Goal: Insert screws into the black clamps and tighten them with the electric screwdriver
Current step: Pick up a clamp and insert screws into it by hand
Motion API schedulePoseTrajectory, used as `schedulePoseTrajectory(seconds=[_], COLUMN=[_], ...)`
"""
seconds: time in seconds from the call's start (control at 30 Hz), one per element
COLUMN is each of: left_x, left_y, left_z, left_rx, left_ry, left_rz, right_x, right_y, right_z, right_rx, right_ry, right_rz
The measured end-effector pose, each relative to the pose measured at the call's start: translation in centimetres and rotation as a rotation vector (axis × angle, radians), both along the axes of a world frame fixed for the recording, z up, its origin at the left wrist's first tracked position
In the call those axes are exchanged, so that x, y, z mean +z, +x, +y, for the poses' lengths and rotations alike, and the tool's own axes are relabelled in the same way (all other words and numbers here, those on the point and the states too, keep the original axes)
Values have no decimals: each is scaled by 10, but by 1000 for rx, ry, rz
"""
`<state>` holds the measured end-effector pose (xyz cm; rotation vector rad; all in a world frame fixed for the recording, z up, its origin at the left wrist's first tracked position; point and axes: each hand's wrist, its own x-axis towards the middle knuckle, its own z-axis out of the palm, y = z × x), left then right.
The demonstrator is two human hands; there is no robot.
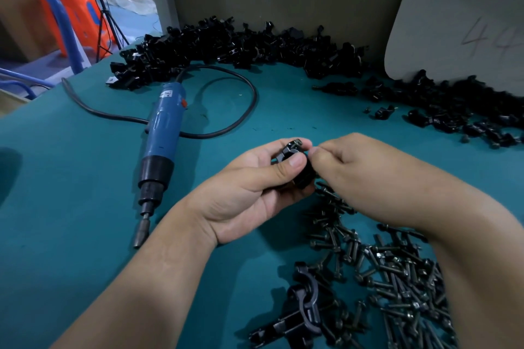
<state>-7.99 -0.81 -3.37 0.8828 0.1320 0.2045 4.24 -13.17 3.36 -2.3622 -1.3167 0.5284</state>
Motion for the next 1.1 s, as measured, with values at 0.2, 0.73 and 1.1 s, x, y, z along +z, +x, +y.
schedulePoseTrajectory(seconds=[0.2,0.73,1.1], left_x=[2,0,2], left_y=[0,0,-1], left_z=[0,3,2], left_rx=[12,-1,-2], left_ry=[56,-10,5], left_rz=[5,-33,-16], right_x=[1,3,-3], right_y=[2,3,2], right_z=[0,-6,2], right_rx=[-80,37,4], right_ry=[-32,-93,25], right_rz=[107,104,-5])
